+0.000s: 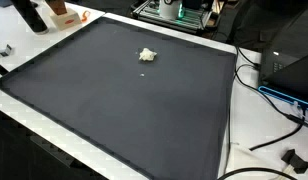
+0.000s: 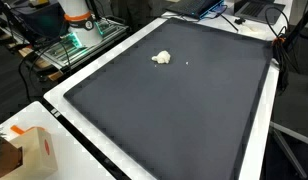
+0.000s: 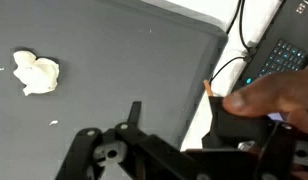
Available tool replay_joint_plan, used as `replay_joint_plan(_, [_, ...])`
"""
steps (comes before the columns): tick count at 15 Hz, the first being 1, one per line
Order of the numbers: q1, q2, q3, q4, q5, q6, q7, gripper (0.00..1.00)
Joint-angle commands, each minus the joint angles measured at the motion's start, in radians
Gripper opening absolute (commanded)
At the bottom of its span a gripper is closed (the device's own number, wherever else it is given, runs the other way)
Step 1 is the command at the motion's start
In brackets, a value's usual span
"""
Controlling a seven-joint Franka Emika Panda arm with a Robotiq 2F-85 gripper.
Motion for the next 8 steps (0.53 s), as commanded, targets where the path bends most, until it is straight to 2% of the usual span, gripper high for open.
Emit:
replay_joint_plan(1, [-0.011,0.0,0.009,0.002,0.005,-0.004,-0.004,1.0])
replay_joint_plan(3, [-0.013,0.0,0.011,0.004,0.003,-0.005,0.0,1.0])
replay_joint_plan(4, [-0.013,-0.002,0.01,0.003,0.004,-0.005,-0.001,0.79])
replay_joint_plan(5, [-0.015,-0.008,0.012,0.0,0.001,-0.005,0.007,0.75])
replay_joint_plan(8, [-0.016,-0.009,0.017,0.003,-0.003,-0.009,0.013,0.49])
